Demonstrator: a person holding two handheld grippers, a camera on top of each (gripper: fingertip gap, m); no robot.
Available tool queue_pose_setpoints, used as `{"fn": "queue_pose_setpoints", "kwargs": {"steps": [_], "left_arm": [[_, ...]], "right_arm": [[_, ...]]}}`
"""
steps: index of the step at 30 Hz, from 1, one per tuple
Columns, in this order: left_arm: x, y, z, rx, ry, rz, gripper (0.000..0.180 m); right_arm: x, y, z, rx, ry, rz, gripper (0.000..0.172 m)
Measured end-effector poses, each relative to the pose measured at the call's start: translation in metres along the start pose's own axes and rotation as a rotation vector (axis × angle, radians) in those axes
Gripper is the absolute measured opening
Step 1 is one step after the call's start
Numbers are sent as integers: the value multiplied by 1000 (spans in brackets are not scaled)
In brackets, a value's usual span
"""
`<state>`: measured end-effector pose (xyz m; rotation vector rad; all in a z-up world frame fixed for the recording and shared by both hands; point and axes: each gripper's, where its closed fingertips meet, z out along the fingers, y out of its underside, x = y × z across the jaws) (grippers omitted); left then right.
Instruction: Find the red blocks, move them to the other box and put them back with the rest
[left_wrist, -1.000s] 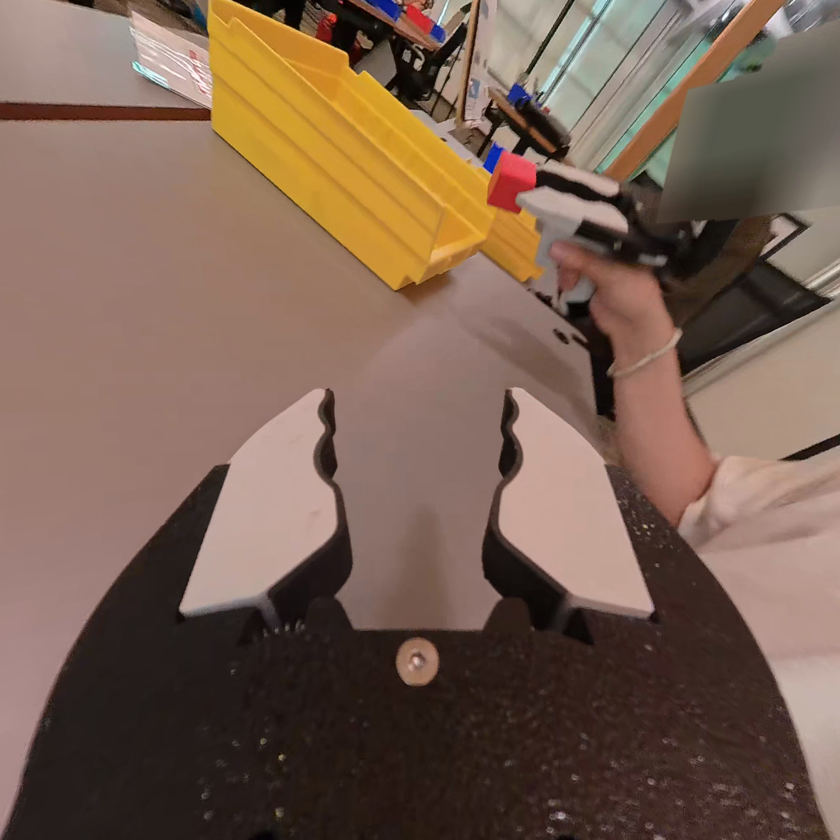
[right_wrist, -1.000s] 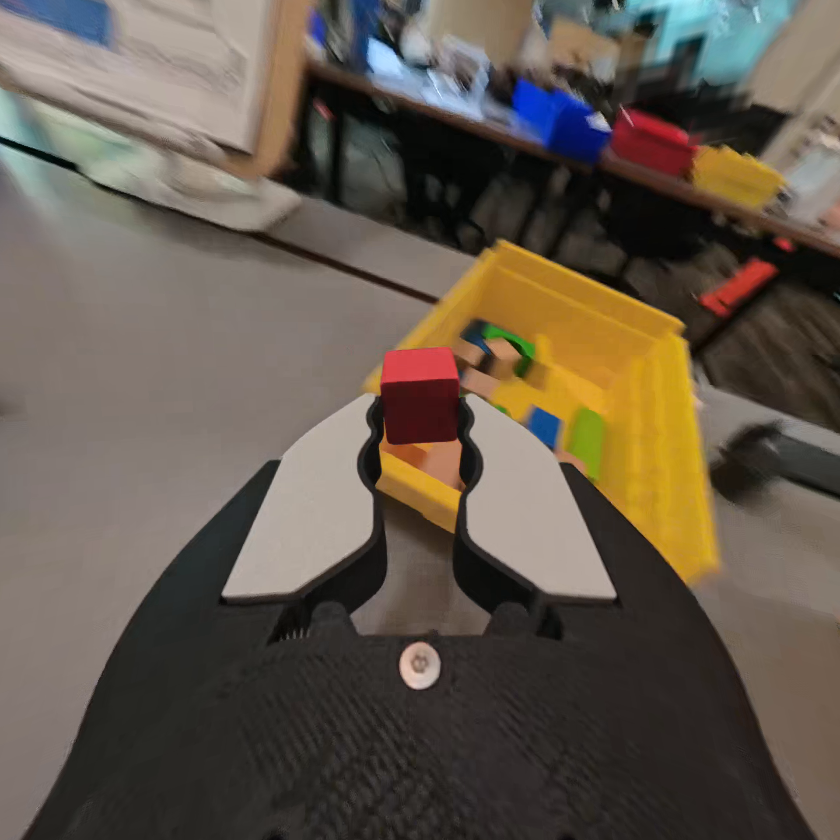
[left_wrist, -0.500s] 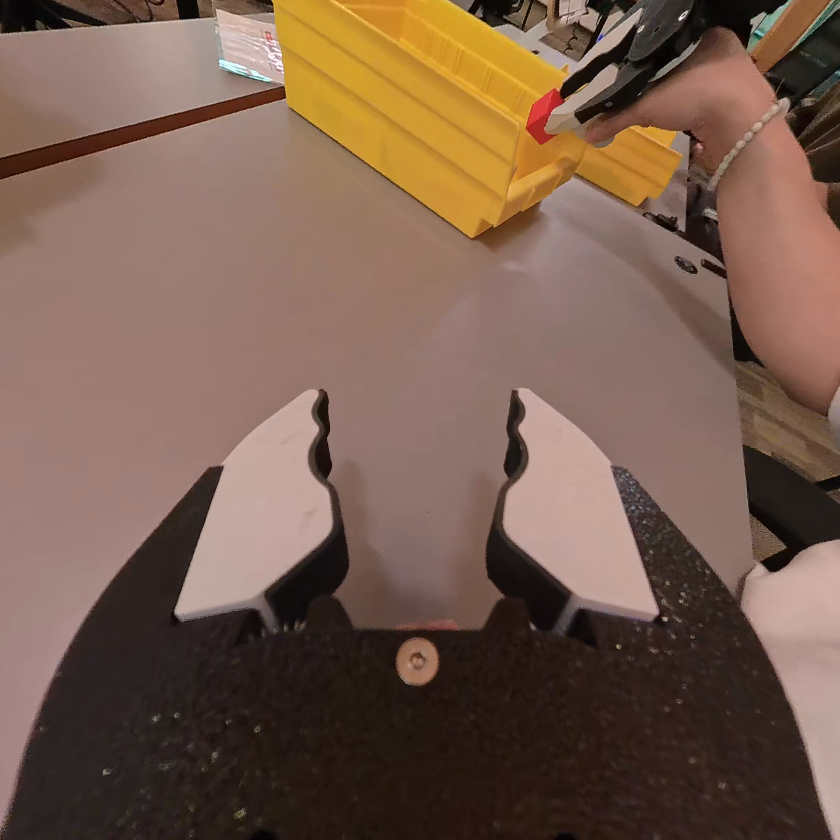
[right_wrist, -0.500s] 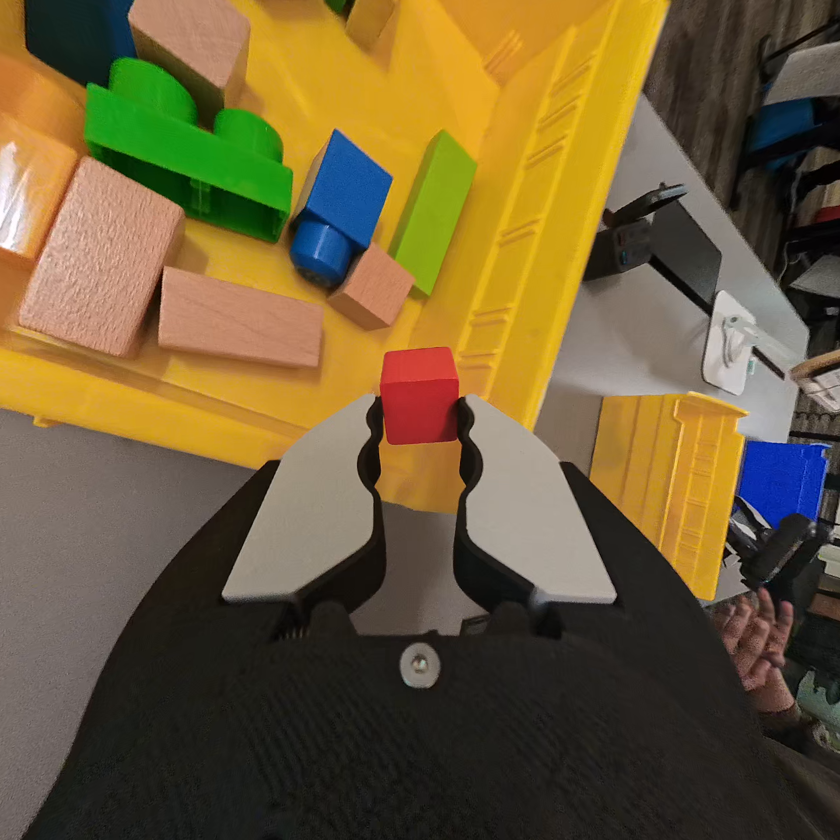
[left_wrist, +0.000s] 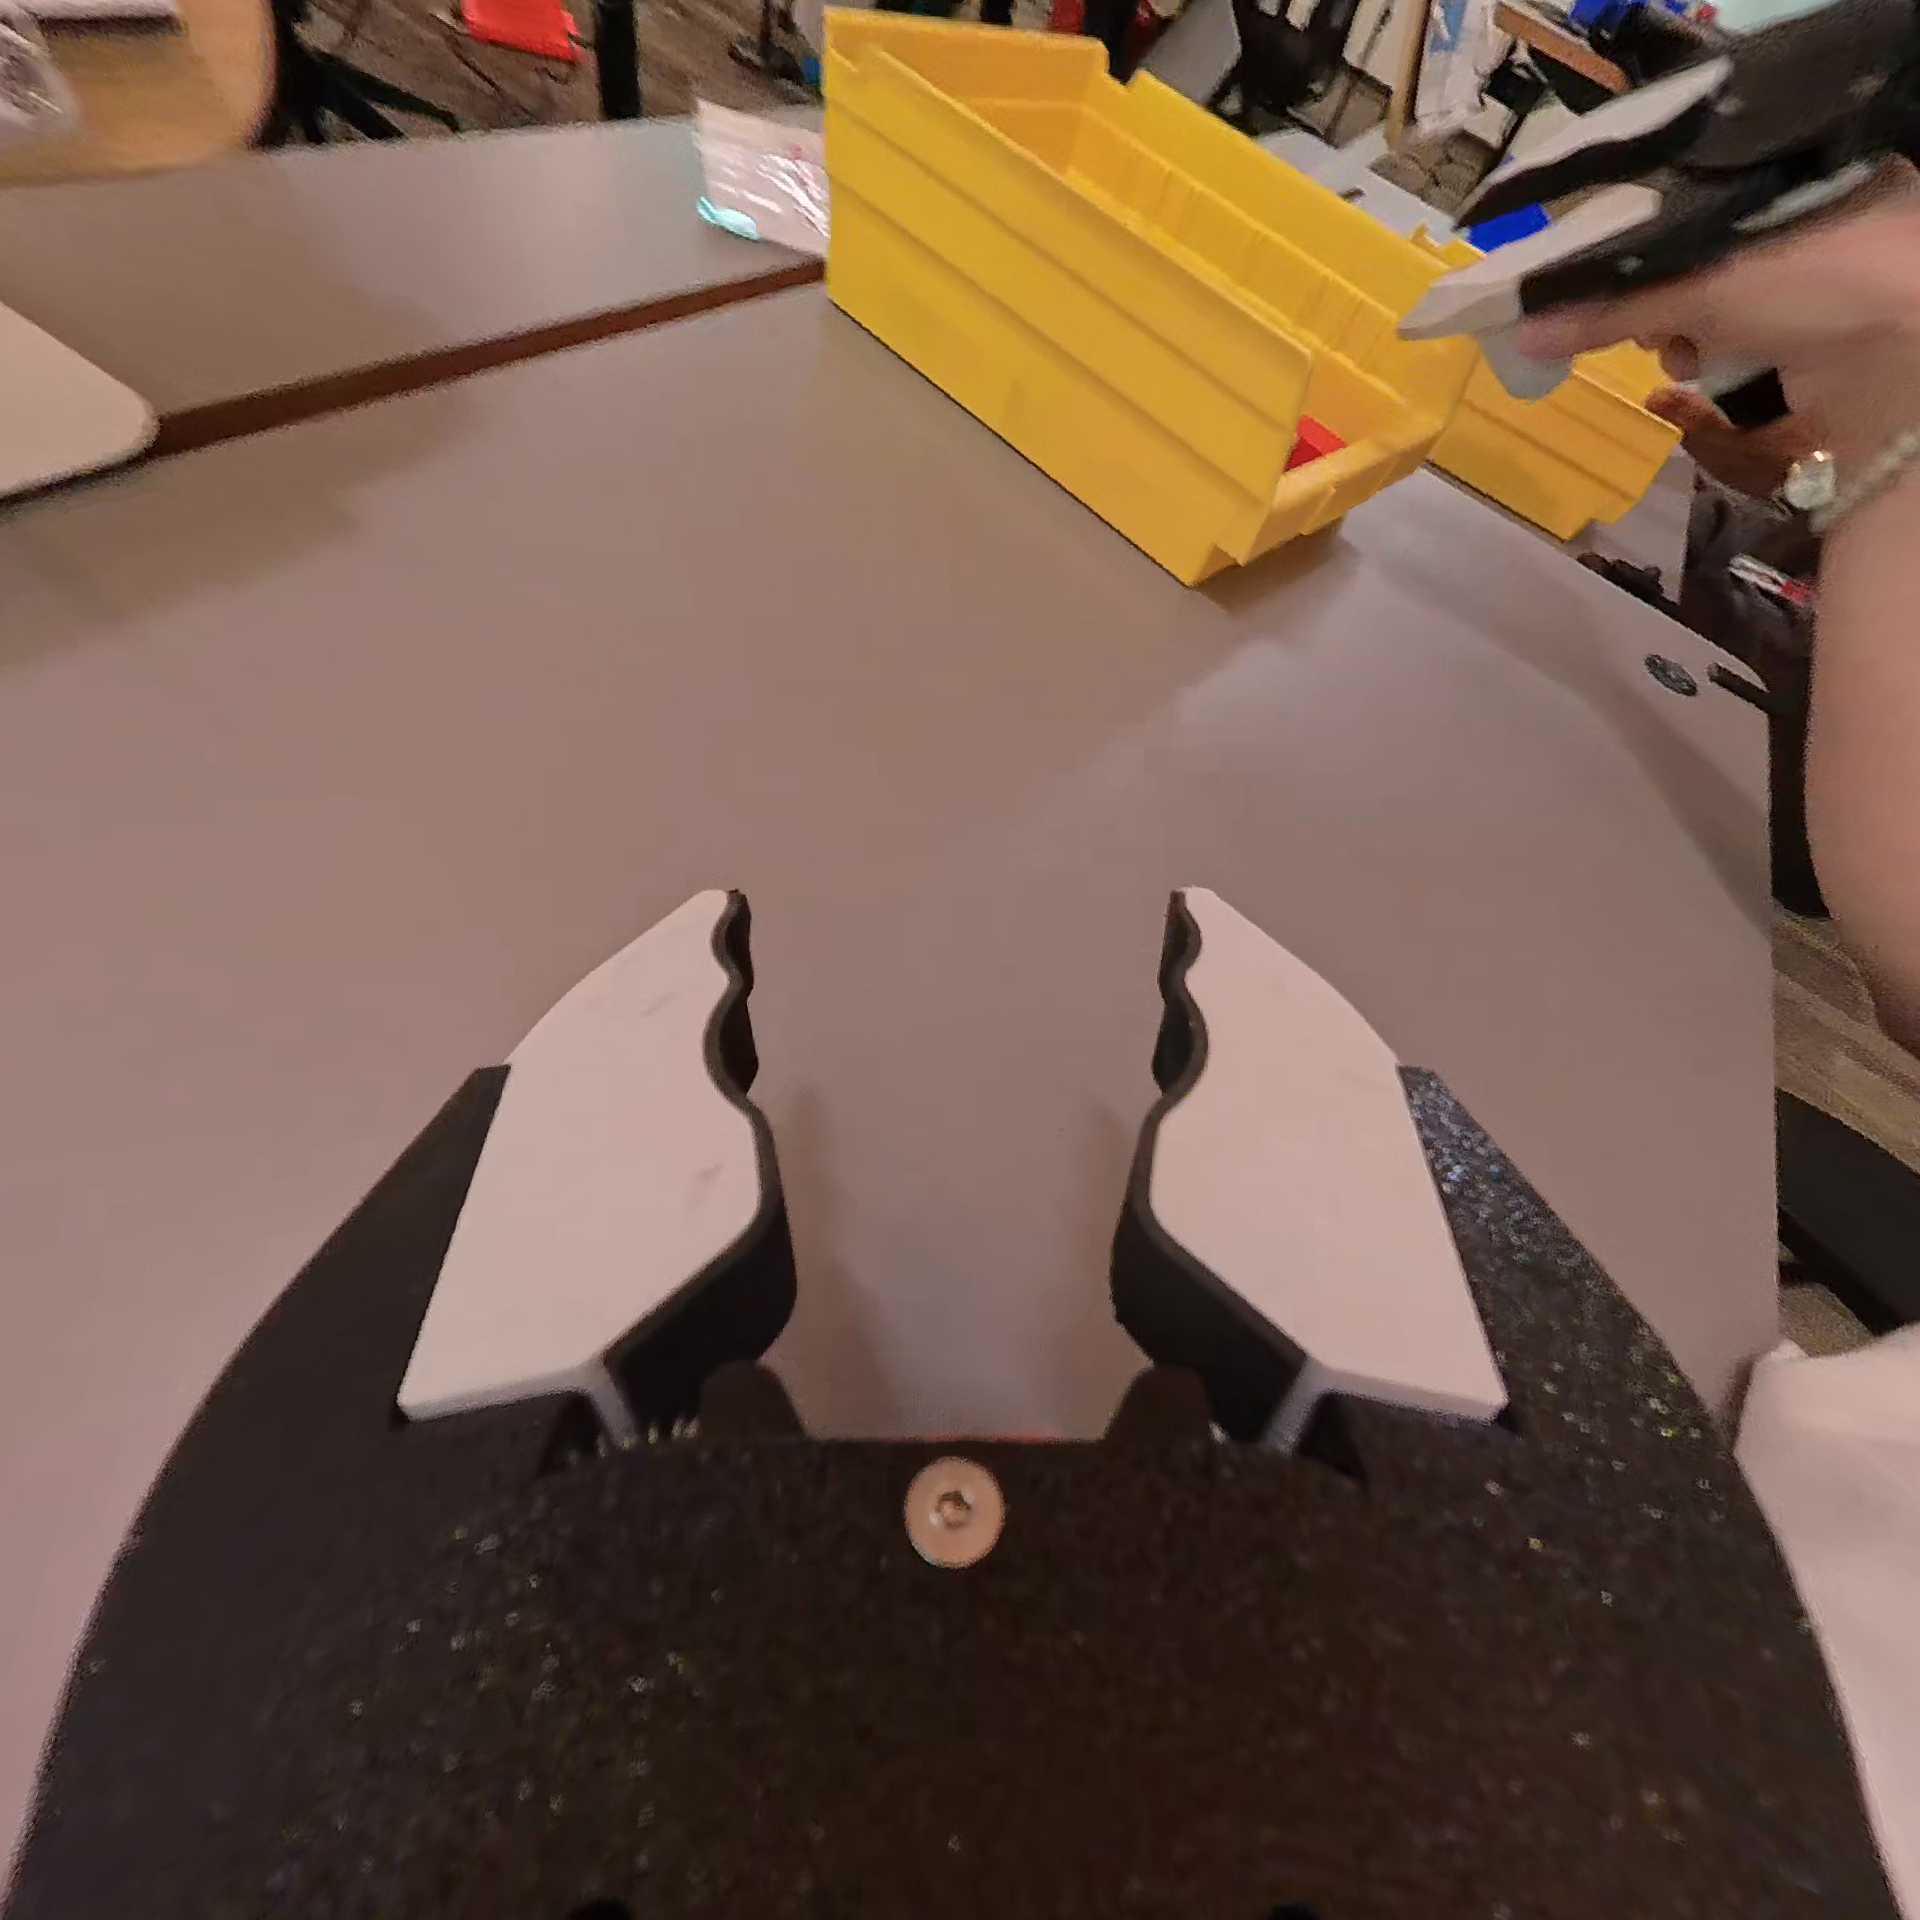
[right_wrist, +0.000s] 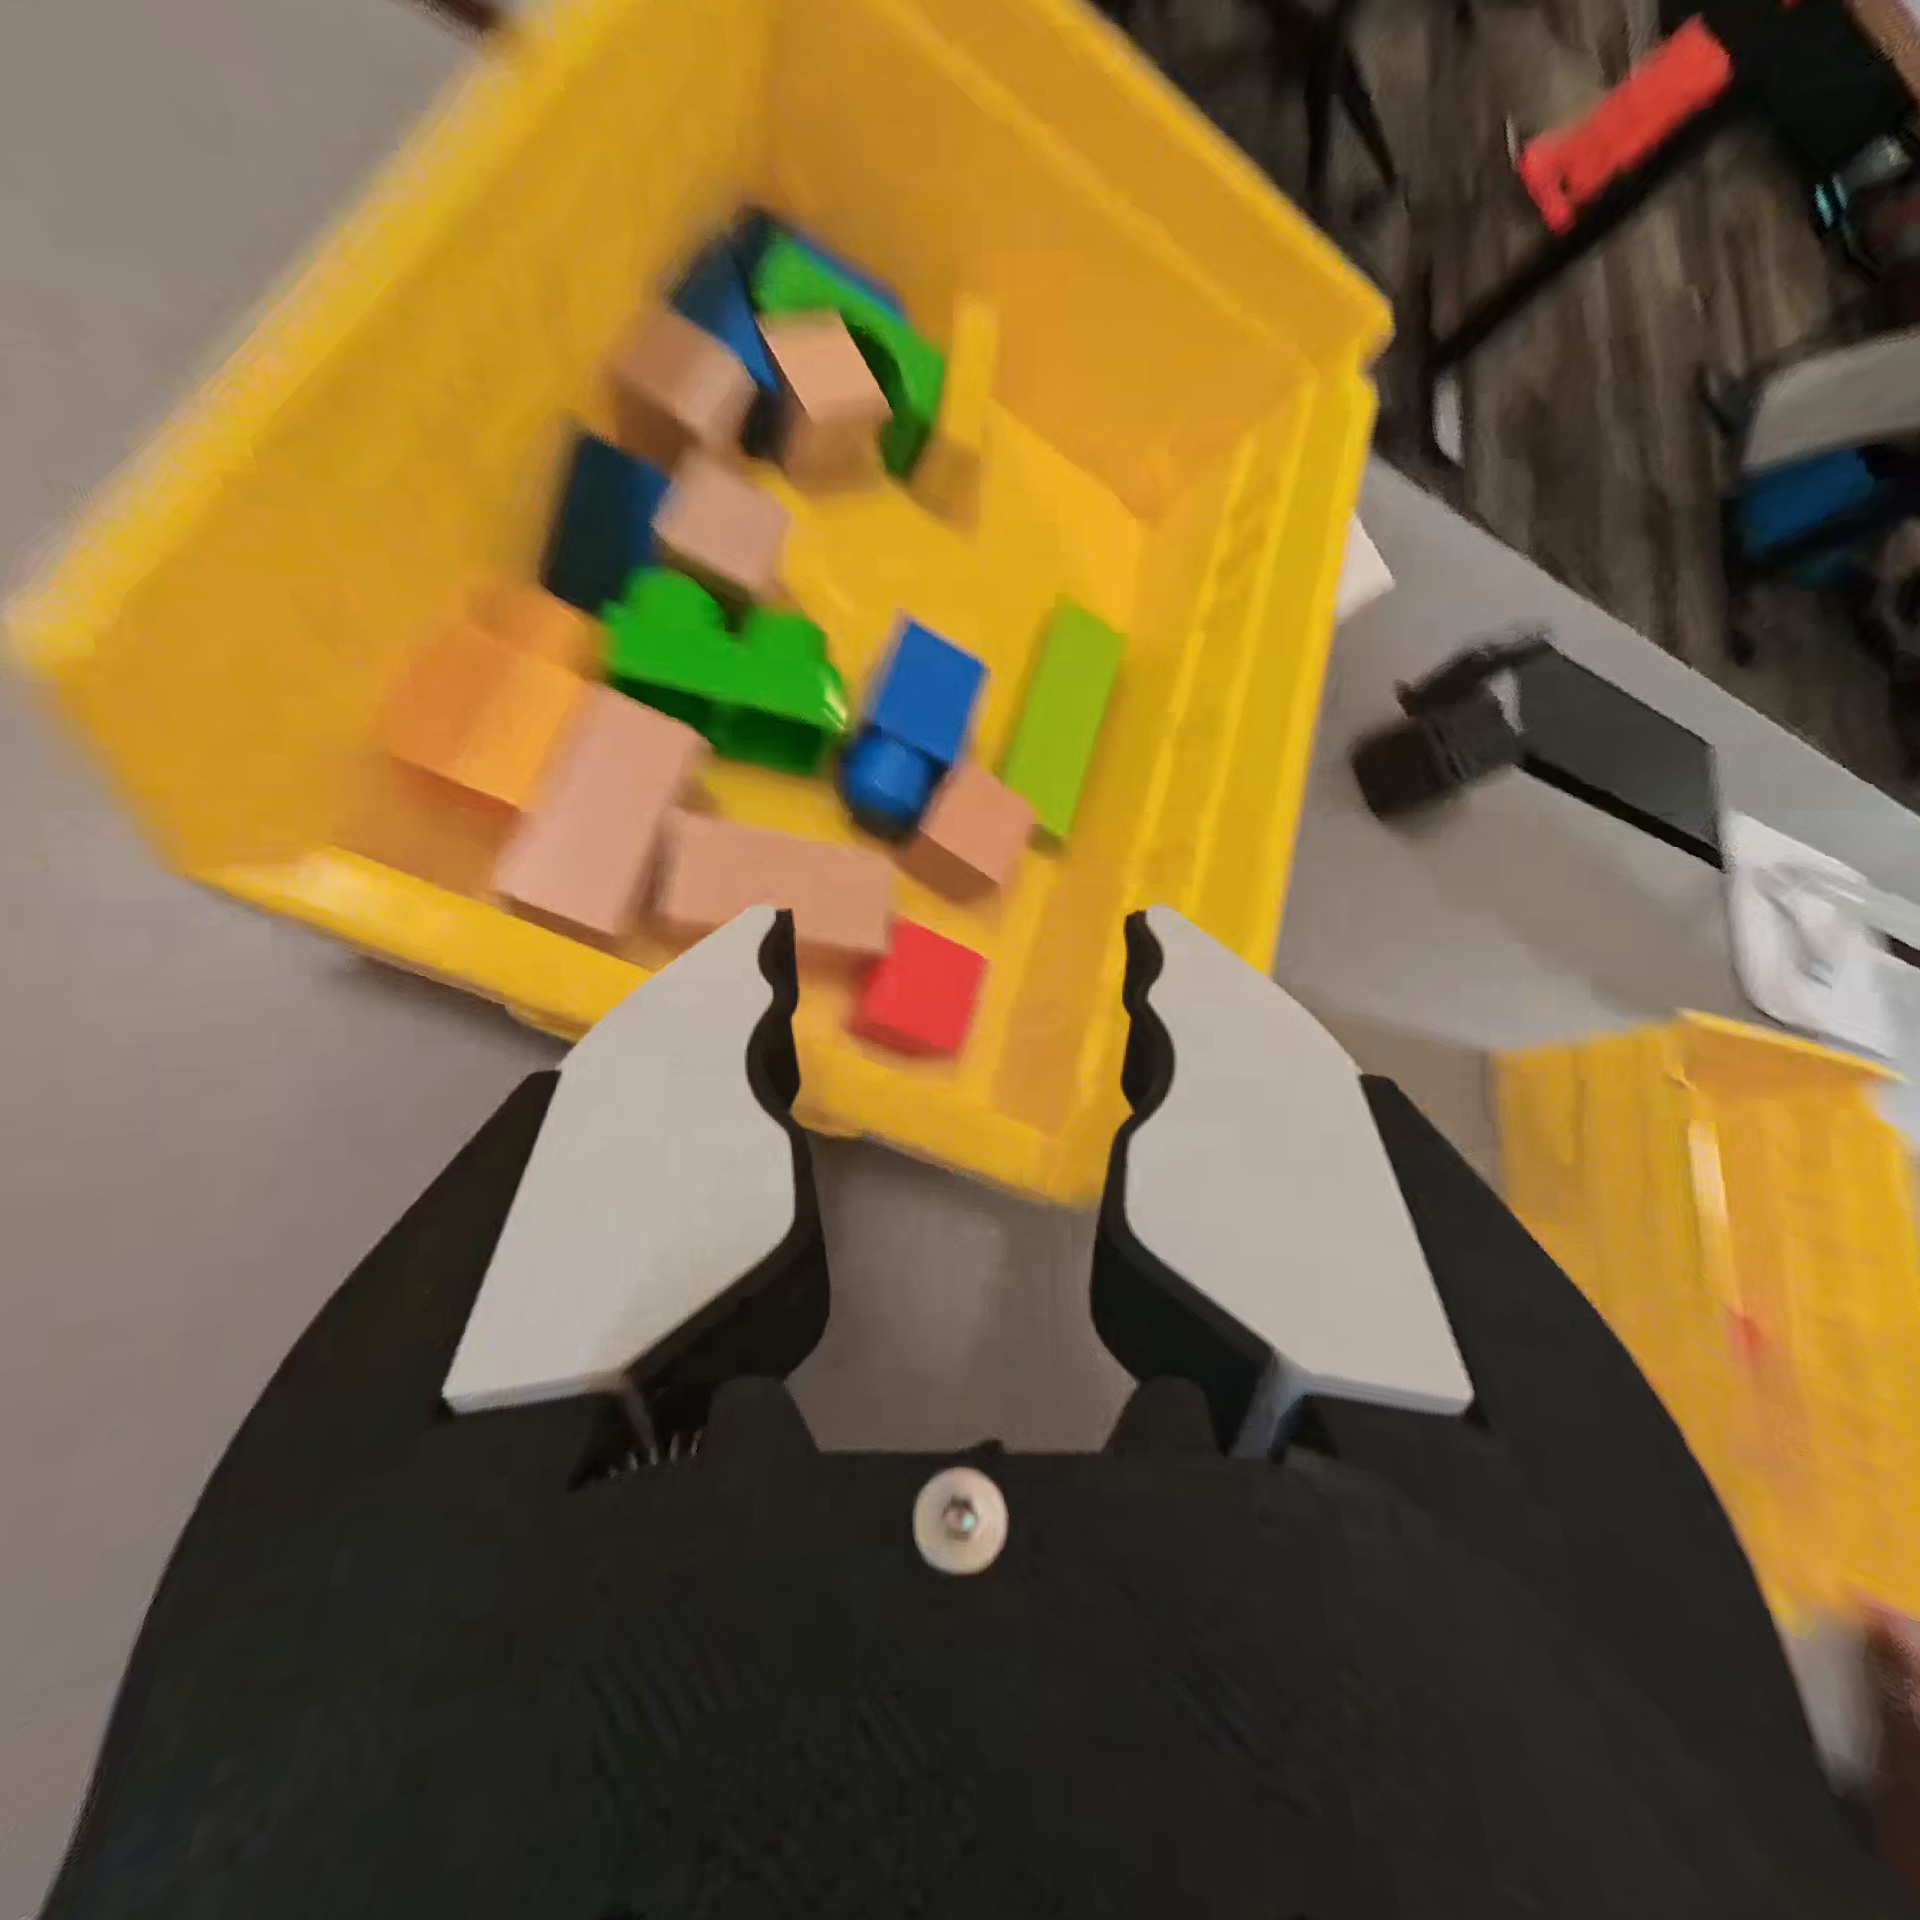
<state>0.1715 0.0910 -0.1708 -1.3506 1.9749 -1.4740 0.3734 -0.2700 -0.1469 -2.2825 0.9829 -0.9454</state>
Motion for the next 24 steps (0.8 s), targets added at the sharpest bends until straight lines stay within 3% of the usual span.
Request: {"fn": "queue_pose_setpoints", "kwargs": {"steps": [5,8,10,13,16,20,24], "left_arm": [[-29,-42,-50,160,-117,-63,73],[-70,-70,-107,247,-294,-131,61],[-108,-75,-151,224,-453,-146,58],[-169,-60,-205,46,-652,-165,61],[-218,-31,-239,-190,-750,-205,58],[-260,17,-262,-505,-828,-313,59],[-280,55,-263,-781,-785,-286,51]], "right_arm": [[-54,-55,-55,447,-255,182,62],[-77,-63,-75,546,-317,209,62],[-89,-62,-80,561,-334,199,61],[-101,-61,-81,575,-346,201,61],[-111,-58,-78,578,-380,236,61],[-119,-54,-74,584,-403,274,60],[-120,-50,-74,590,-406,302,60]]}}
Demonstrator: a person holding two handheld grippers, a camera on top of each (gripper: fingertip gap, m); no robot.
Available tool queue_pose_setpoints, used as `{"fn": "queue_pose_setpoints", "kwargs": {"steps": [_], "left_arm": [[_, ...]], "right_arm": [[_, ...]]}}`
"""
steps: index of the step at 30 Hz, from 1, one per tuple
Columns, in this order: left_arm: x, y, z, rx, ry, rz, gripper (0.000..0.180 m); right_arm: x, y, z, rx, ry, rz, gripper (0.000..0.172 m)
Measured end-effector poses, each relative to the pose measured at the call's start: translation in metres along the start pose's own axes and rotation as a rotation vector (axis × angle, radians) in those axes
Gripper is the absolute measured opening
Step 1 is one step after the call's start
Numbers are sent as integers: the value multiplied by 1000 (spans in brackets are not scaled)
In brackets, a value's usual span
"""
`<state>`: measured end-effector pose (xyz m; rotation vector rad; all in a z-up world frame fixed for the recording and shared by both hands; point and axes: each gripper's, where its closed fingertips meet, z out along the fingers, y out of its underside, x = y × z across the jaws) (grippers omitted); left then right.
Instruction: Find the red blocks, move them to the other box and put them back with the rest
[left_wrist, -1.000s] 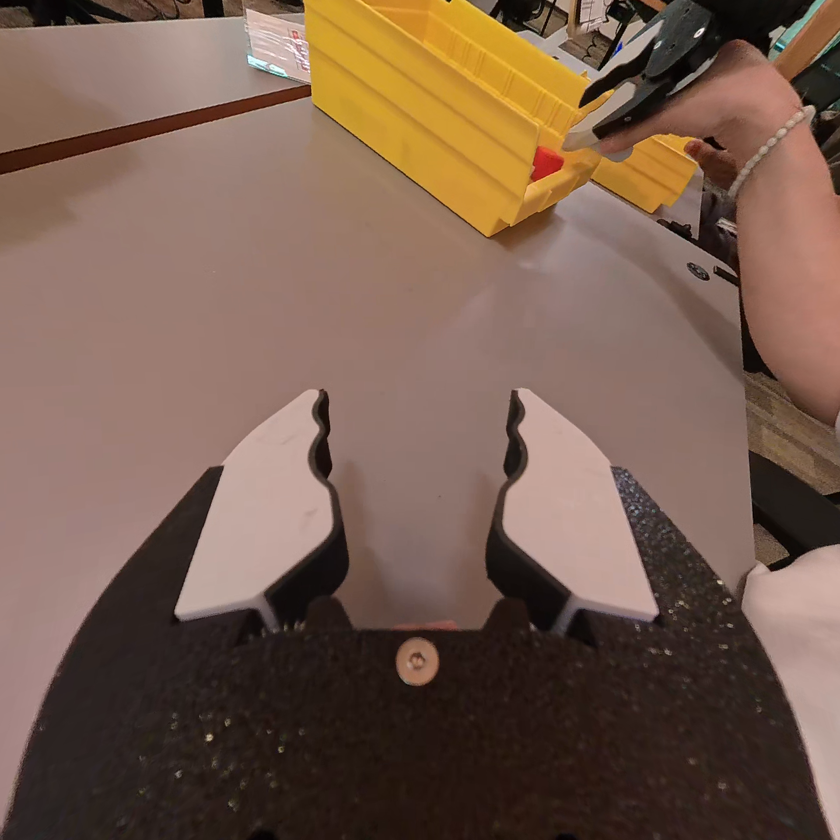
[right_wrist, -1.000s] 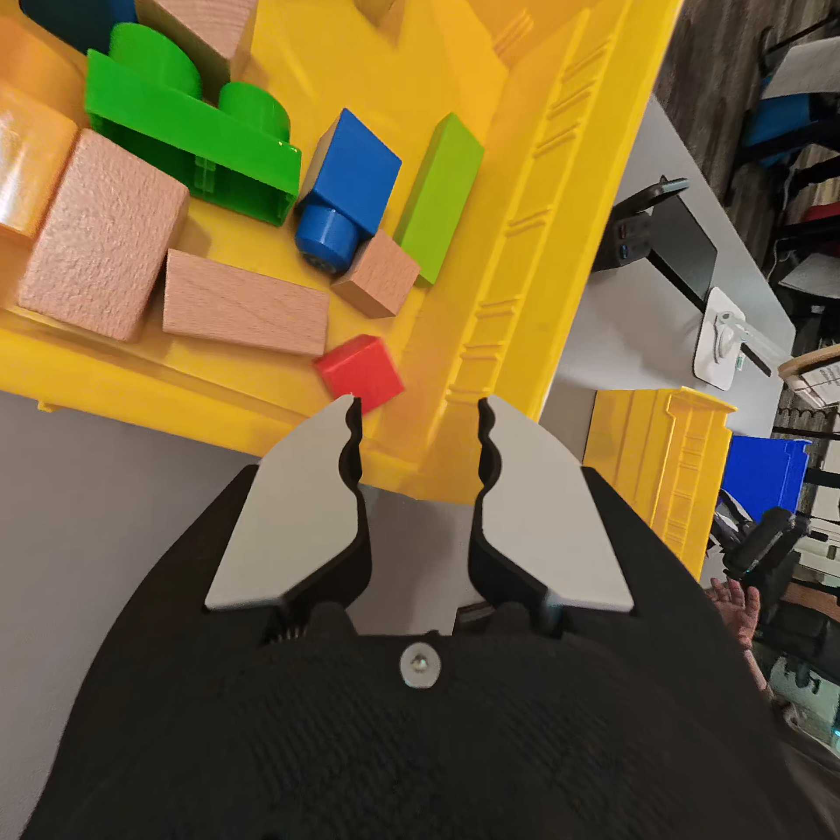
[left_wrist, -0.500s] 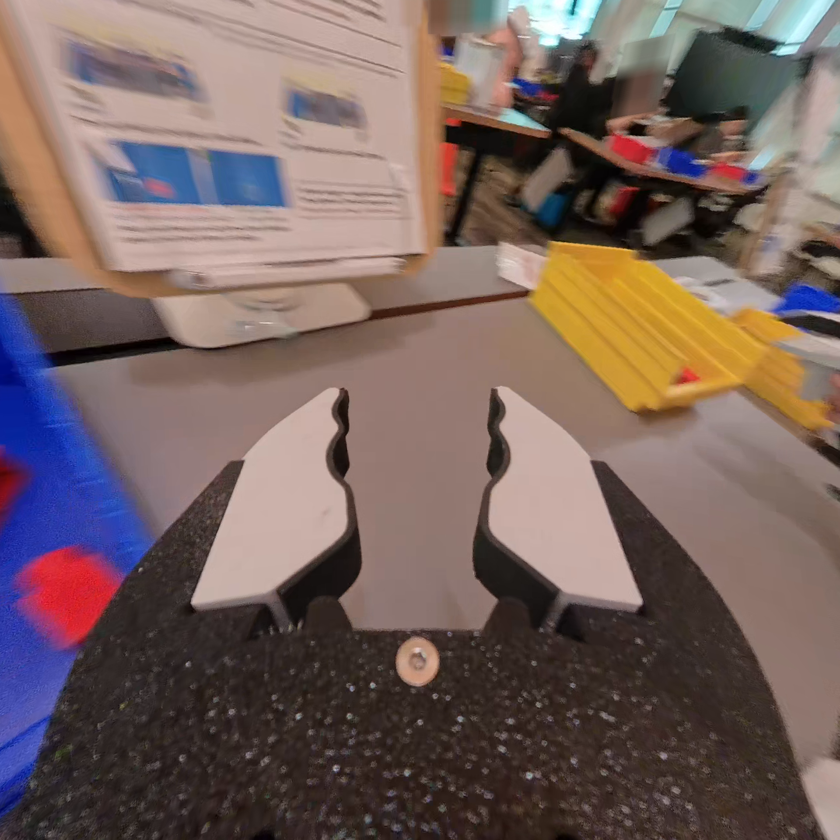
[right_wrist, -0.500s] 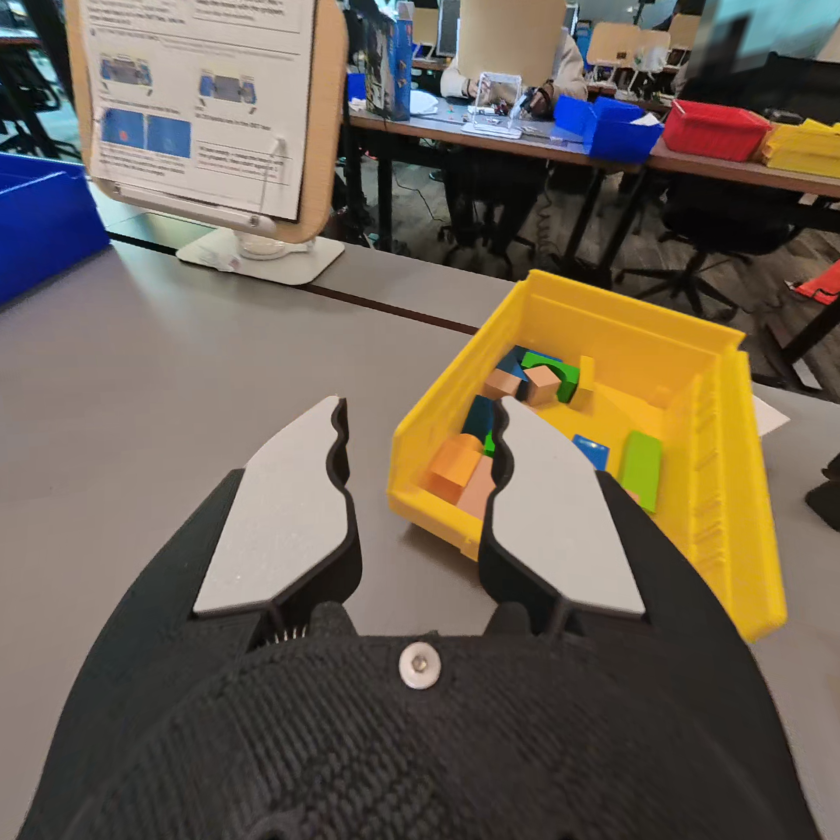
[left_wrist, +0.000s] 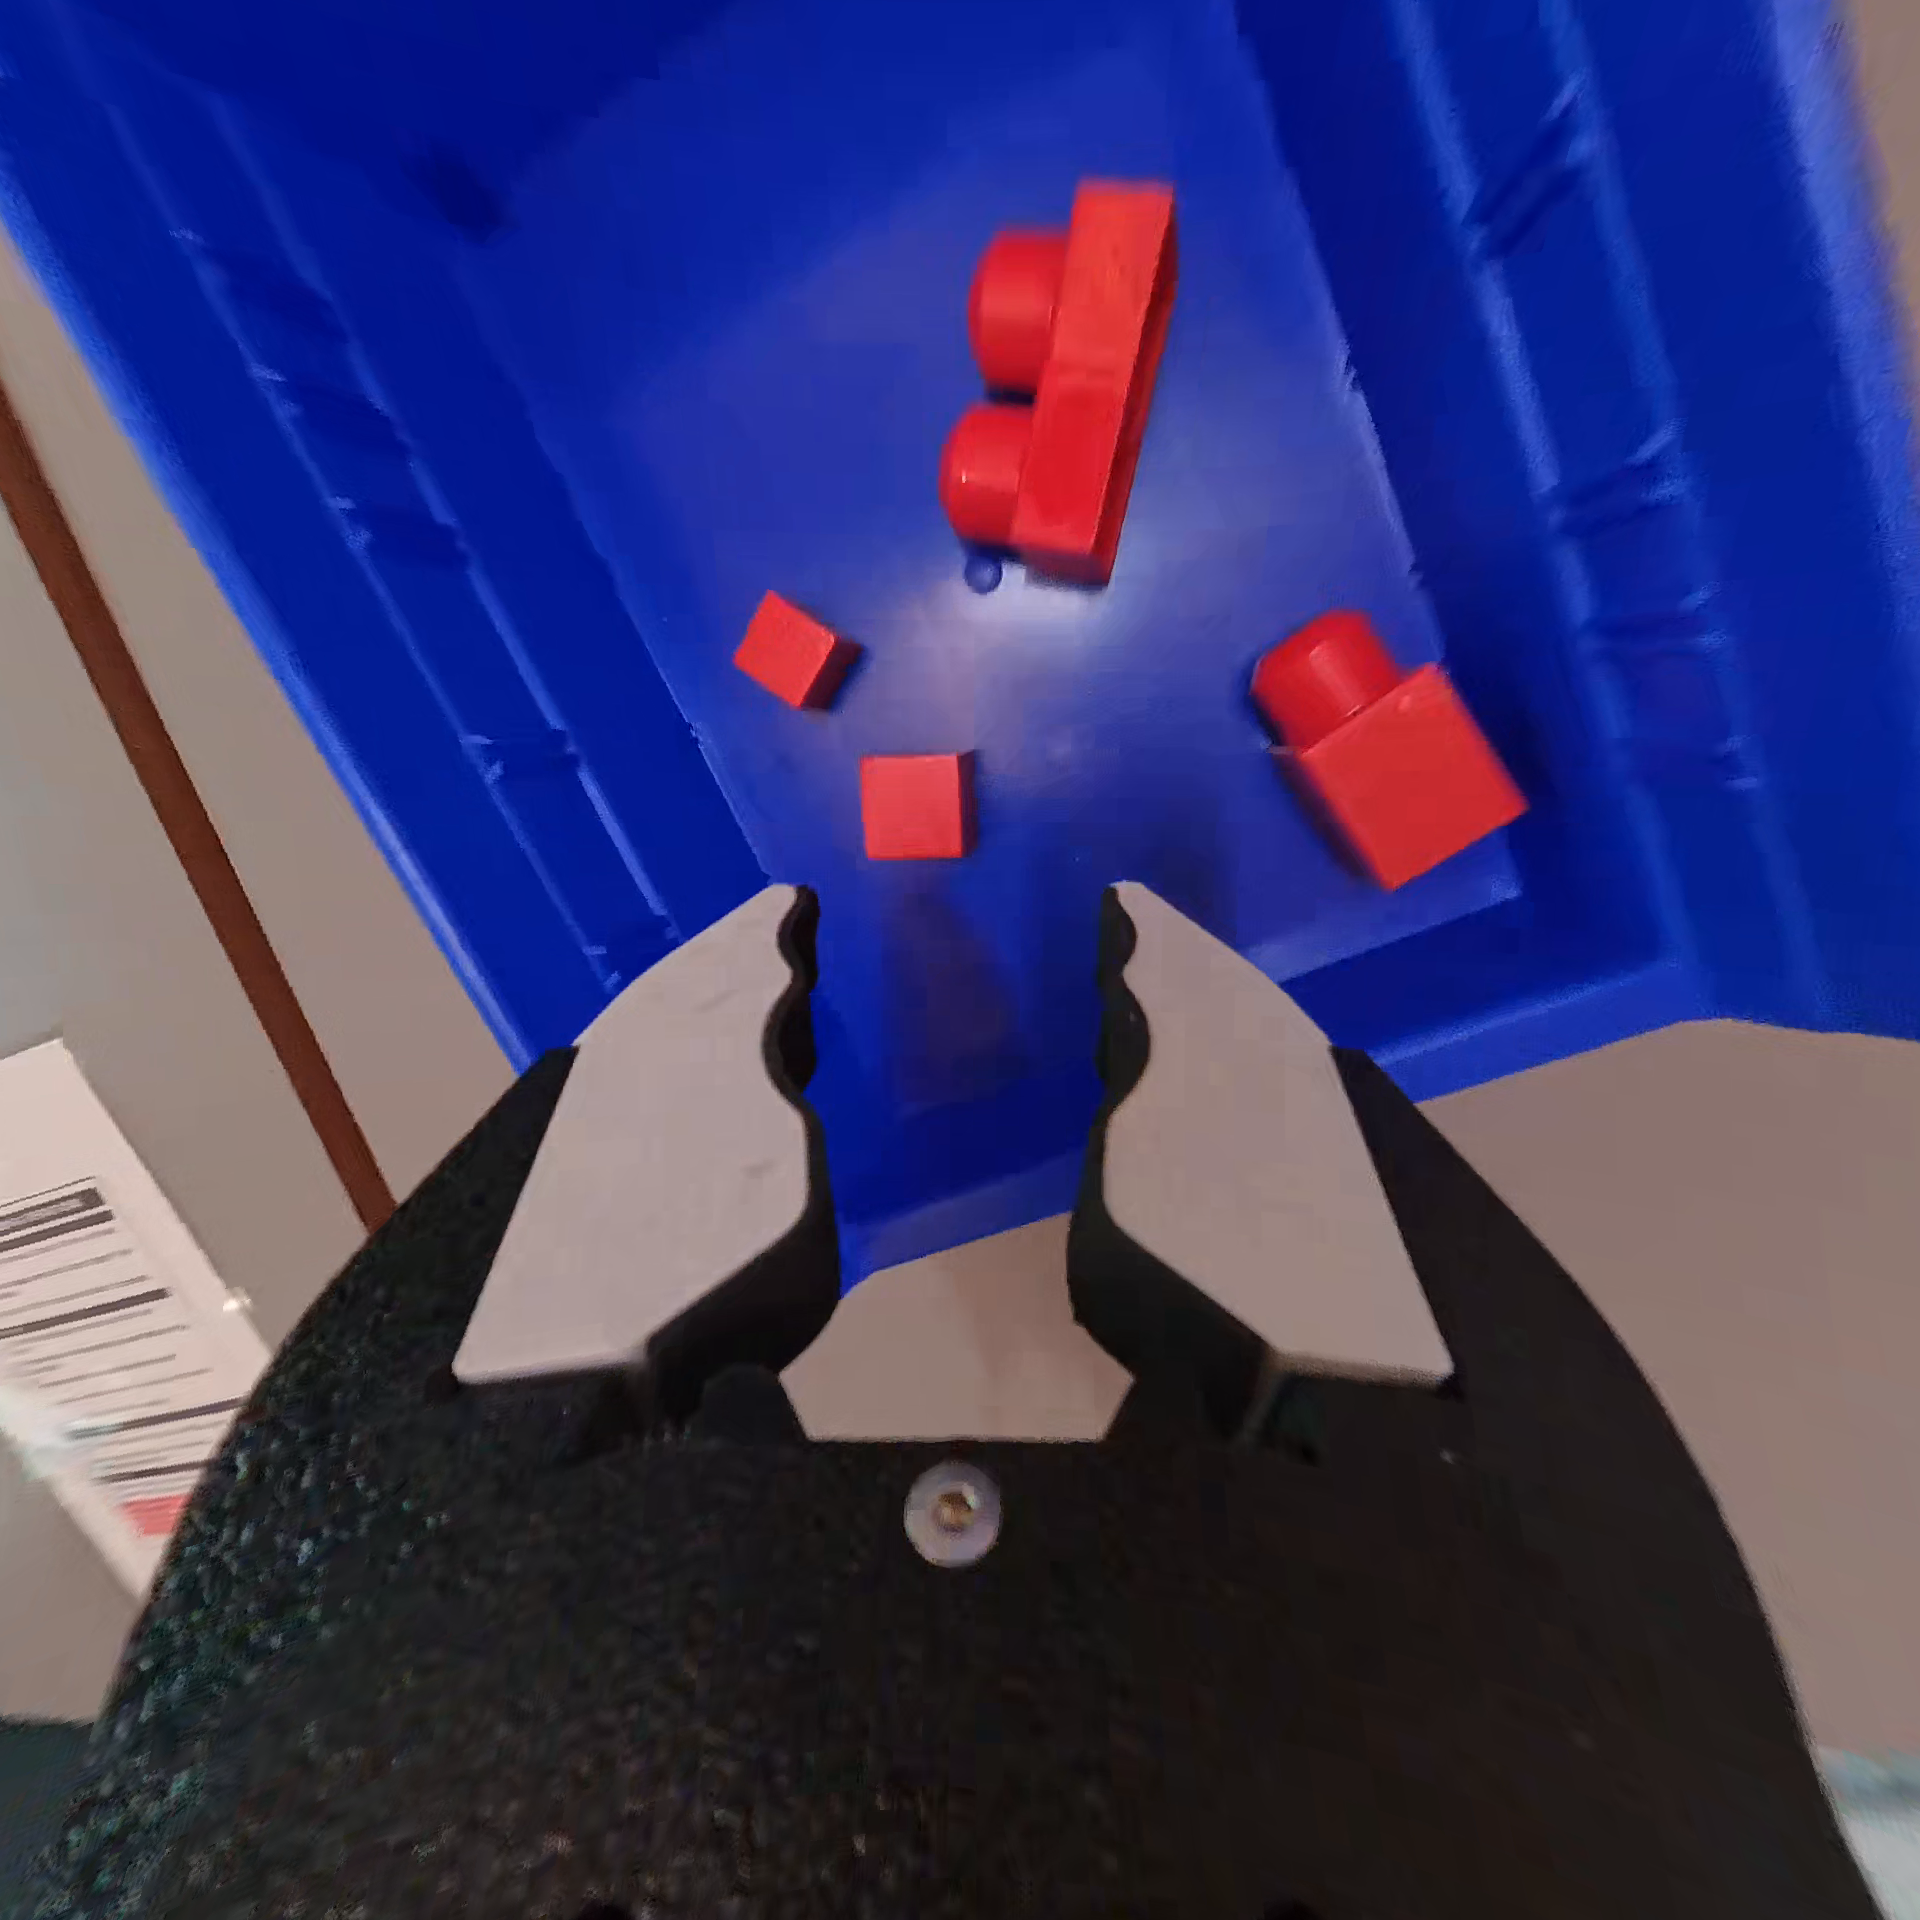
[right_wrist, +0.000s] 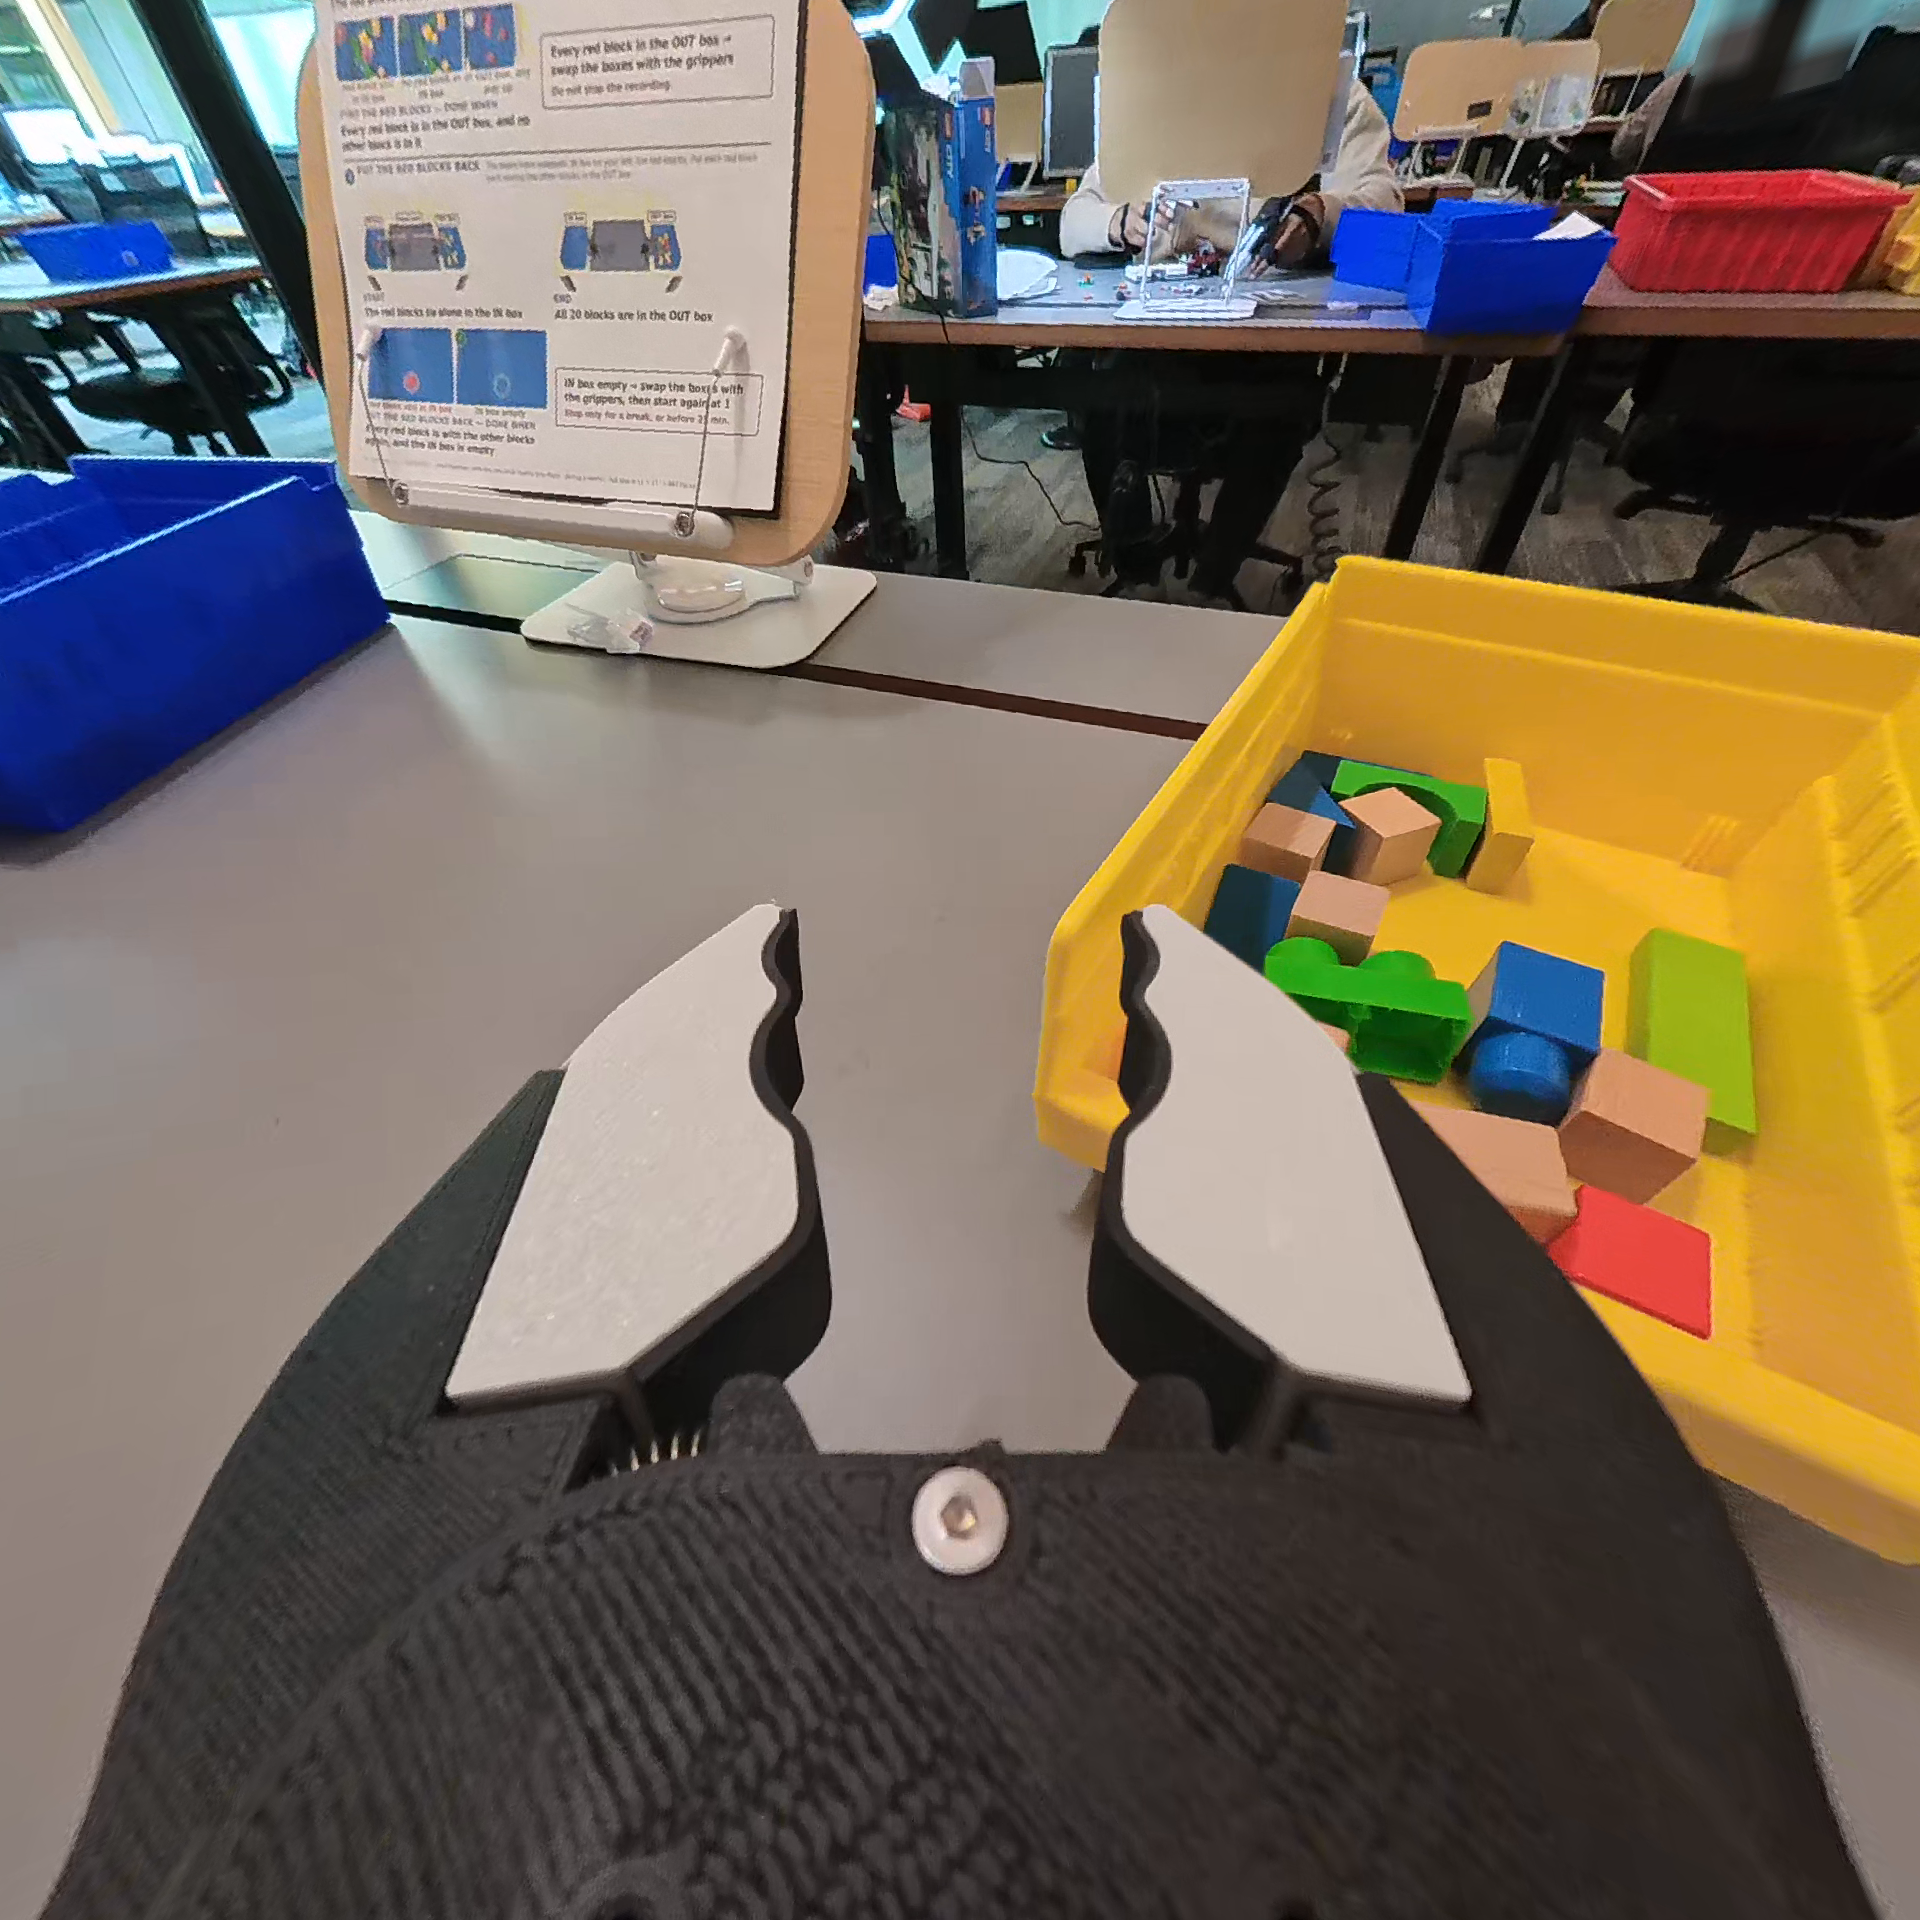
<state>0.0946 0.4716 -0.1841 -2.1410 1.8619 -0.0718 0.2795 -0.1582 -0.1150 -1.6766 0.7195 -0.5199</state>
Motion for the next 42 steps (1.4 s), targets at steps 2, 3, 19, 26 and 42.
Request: {"fn": "queue_pose_setpoints", "kwargs": {"steps": [2,3,19,26,42], "left_arm": [[-4,6,15,-92,-11,69,49],[-7,6,22,-122,-23,93,49],[-9,14,66,-235,51,-34,28],[19,-35,-15,173,187,-75,28],[385,-53,-149,640,1259,231,26]], "right_arm": [[-1,1,-2,7,-5,7,59],[-1,2,-2,9,-5,8,59],[-10,5,-2,7,-40,-17,59],[-27,-1,1,51,-96,-95,60],[-178,-23,7,374,-416,-635,60]]}}
